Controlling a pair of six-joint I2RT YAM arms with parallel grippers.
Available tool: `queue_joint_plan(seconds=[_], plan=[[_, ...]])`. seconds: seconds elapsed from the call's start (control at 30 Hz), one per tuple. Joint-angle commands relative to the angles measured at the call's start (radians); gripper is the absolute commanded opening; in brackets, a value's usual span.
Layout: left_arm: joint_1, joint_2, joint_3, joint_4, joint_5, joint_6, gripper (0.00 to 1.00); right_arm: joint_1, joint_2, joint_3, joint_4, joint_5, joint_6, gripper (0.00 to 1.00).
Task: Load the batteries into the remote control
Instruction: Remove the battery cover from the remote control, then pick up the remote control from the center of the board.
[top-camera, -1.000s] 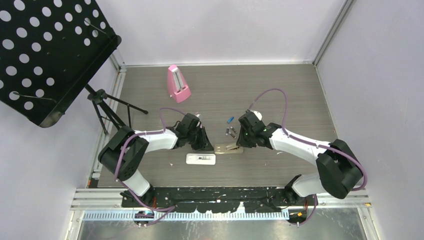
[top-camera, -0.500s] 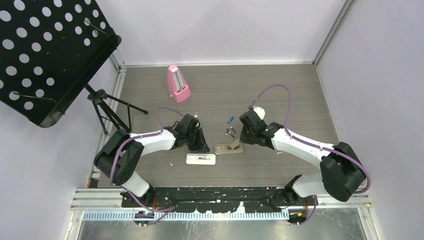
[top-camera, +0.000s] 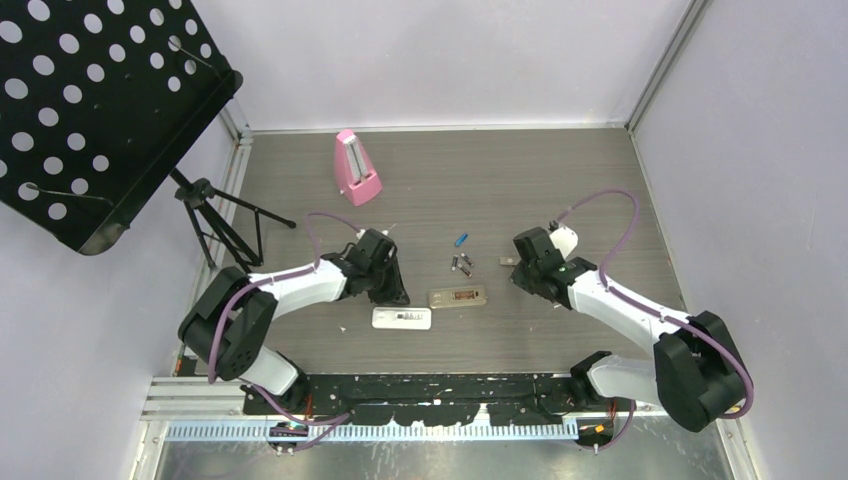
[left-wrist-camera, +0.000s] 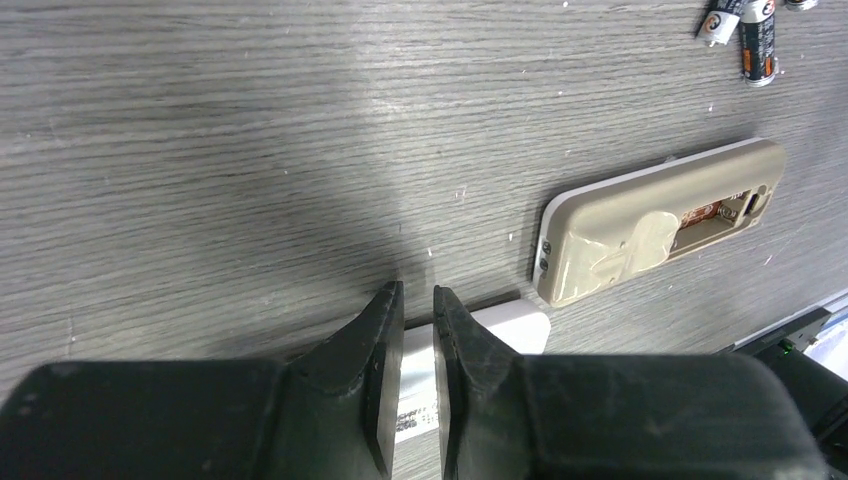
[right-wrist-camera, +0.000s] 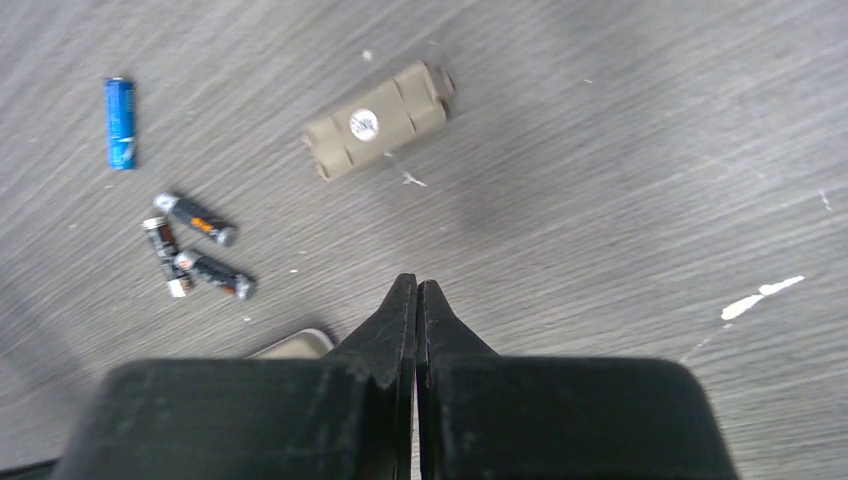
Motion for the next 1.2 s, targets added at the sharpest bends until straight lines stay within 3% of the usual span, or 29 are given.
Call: queue_joint_plan(seconds=[0.0, 0.1, 0.27, 0.4, 0.5, 0.63, 0.8, 0.9, 1.17], plan=[[-0.003, -0.046, 0.016, -0.025, -0.031, 0.013, 0.20, -0.015, 0.007, -0.022, 0.036, 0.055, 0.069, 0.01], [-0.003, -0.069, 0.012, -0.033, -0.048, 0.013, 0.22, -0.015, 0.008, -0.001, 0.033, -0.002, 0.008, 0.15], [-0.004, -0.120, 0.011, -0.067, -0.105, 0.019, 0.26, -0.012, -0.019, 0.048, 0.064, -0.221, -0.221, 0.57], [0.011, -0.170, 0.022, -0.108, -0.126, 0.035, 0.33, 0.080, 0.019, 0.125, 0.081, -0.359, -0.459, 0.74], [0.042, -0.212, 0.032, -0.152, -0.121, 0.051, 0.43, 0.185, 0.121, 0.235, 0.001, -0.291, -0.606, 0.79], [0.097, -0.297, 0.041, -0.235, -0.102, 0.071, 0.65, 0.254, 0.273, 0.360, -0.131, -0.205, -0.786, 0.79], [0.159, -0.394, 0.051, -0.326, -0.084, 0.096, 0.94, 0.260, 0.303, 0.402, -0.232, -0.300, -1.002, 0.78], [0.180, -0.421, 0.062, -0.360, -0.066, 0.111, 0.96, 0.262, 0.289, 0.374, -0.230, -0.397, -1.117, 0.77], [0.219, -0.451, 0.060, -0.367, 0.015, 0.115, 0.96, 0.262, 0.355, 0.406, -0.176, -0.473, -1.250, 0.76]])
